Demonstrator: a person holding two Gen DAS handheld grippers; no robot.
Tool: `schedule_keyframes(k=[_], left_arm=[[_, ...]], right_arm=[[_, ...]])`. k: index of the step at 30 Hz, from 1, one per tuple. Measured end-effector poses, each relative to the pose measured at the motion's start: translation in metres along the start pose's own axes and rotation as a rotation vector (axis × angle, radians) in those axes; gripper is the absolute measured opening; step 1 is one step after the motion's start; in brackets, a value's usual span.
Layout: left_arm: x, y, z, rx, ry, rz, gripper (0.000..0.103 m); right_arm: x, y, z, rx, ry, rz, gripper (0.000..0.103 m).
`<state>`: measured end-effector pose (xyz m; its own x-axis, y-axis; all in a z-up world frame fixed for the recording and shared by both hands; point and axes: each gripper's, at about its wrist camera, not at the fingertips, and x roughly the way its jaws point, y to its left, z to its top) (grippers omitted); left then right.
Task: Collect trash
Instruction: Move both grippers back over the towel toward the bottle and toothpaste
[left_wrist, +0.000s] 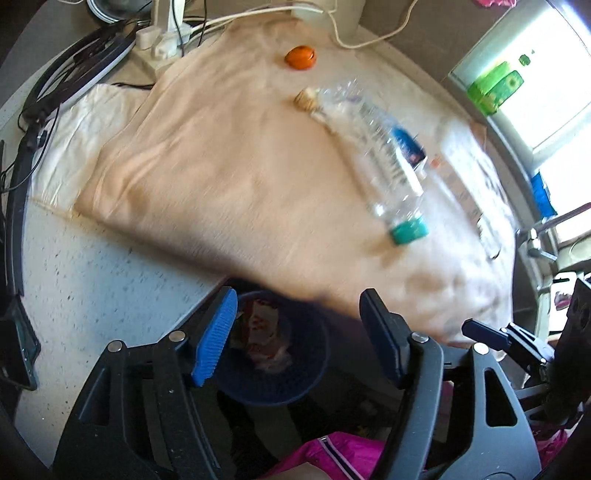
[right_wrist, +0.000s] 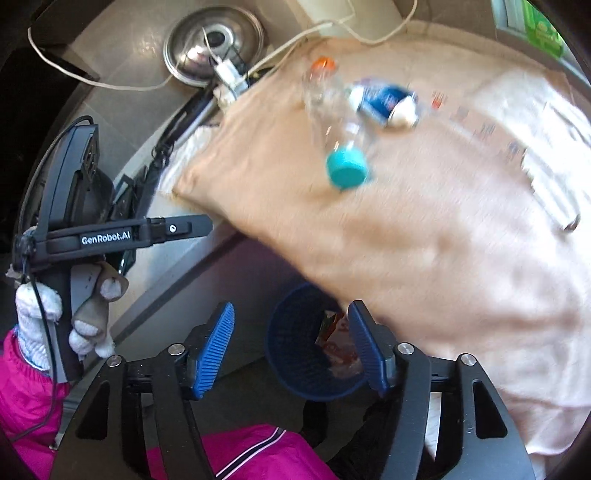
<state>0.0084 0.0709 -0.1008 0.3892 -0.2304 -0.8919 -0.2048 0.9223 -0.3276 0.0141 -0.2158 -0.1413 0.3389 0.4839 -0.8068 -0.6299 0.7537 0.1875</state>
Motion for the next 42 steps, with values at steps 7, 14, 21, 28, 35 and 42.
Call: schedule_keyframes(k=[7,14,21,28,35,42], left_arm=[[0.019,-0.026,0.030,-0.028,-0.031,-0.034,0.076],[0.036,-0.041,0.061,-0.066,-0.018,-0.068,0.077],[0.056,-0.053,0.085,-0.096,-0.003,-0.074,0.077],[0.076,-0.061,0.100,-0.113,0.032,-0.062,0.077],[0.098,-0.062,0.107,-0.123,0.071,-0.036,0.077],[0.114,-0.063,0.114,-0.139,0.099,-0.032,0.077]], right_arm=[[-0.033,-0.029,0.028,-0.006,-0.082,-0.058,0.069],[-0.054,-0.066,0.063,-0.008,-0.132,-0.121,0.069],[-0.051,-0.101,0.087,-0.004,-0.093,-0.135,0.069],[-0.037,-0.126,0.106,-0.021,-0.044,-0.140,0.069],[-0.015,-0.139,0.120,-0.062,0.016,-0.141,0.069],[0.004,-0.147,0.128,-0.068,0.061,-0.131,0.069]])
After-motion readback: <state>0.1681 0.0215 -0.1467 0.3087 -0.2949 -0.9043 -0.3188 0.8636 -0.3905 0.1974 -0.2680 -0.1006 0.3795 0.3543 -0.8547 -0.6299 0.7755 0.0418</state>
